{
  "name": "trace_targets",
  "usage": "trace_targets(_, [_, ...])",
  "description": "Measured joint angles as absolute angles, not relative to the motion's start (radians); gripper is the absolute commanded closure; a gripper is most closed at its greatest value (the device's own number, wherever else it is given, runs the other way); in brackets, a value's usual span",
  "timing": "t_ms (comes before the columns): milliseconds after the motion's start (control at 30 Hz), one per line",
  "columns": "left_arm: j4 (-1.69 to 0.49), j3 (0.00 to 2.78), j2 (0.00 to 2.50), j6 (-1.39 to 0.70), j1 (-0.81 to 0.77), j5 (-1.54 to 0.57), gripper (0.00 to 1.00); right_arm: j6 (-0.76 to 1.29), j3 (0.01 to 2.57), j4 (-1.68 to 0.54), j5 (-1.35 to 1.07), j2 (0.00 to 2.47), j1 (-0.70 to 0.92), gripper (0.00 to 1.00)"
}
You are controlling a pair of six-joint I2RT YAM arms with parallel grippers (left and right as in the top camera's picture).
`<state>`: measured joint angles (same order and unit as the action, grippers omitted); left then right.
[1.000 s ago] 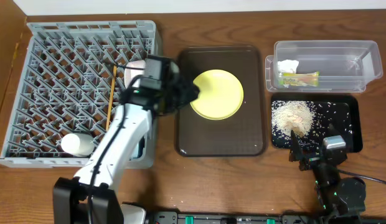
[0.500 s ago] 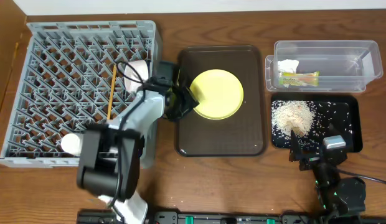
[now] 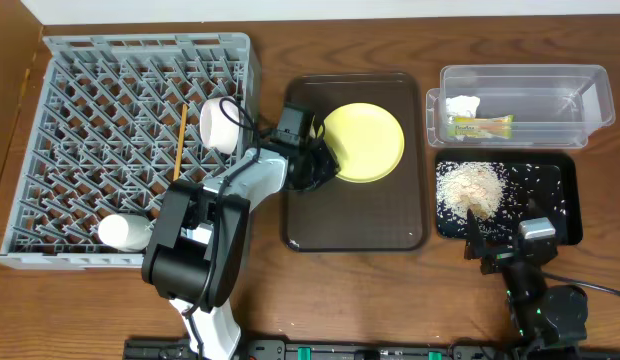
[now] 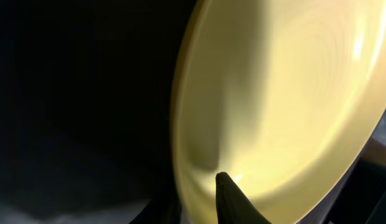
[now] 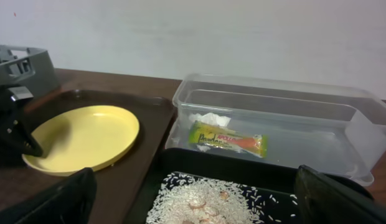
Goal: Sort waste into correct bins and load items into the dishwasher
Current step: 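Lift the yellow plate with left gripper and stand it upright in the rack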
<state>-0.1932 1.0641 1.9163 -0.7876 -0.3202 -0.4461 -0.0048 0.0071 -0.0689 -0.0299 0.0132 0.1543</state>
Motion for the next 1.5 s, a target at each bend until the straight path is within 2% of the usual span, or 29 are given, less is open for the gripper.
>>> trace_targets(67, [-0.156,1.052,1.916,-0.768,-0.32,-0.45,0.67,-0.005,0.007,-0.069,-0.03,0.013,0.154,0.01])
trace_targets(167, [-0.095,1.033,1.915,-0.747,-0.32,-0.465,0.62,-0.005,0.007,-0.069,-0.03,0.013,0.154,0.01])
trace_targets(267, [-0.028,1.006,1.913,-0.741,-0.32,-0.475,0.62,-0.005,0.007,-0.069,-0.03,0.013,0.154,0.01])
trace_targets(367, [0.001,0.994,1.91,-0.792,-0.32,-0.476,0.64,-0.005,0.007,-0.069,-0.03,0.013,0.154,0.01])
trace_targets(433, [0.02,0.992,1.916,-0.83,-0.32,-0.477,0.69,-0.005,0.007,-0.069,-0.03,0.013,0.154,0.01])
trace_targets(600, [0.089,0.999,1.969,-0.897,-0.314,-0.533,0.92,-0.005,0.007,-0.069,-0.03,0.013,0.154,0.01])
trace_targets(767, [0.12,1.004,1.998,-0.908,-0.306,-0.578,0.92,-0.005,0.007,-0.069,-0.03,0.013,0.154,0.01])
trace_targets(933, [0.159,0.994,1.995,-0.834,-0.309,-0.577,0.93,-0.005,0.007,-0.069,-0.03,0.013,0.154,0.01])
trace_targets(1167, [0.121,0.938,1.852,-0.724,-0.274,-0.491,0.93,-0.005,0.007,-0.069,-0.03,0.013,0.154,0.01])
trace_targets(1300, [0.119,0.939,1.635,-0.671,-0.177,-0.469,0.92,-0.005,0.007,-0.069,-0.03,0.013,0.154,0.01])
trace_targets(1500, [-0.057,0.94,1.413,-0.517,0.023,-0.415,0.93,-0.005,0.007,-0.069,-0.03,0.013,0.154,0.01])
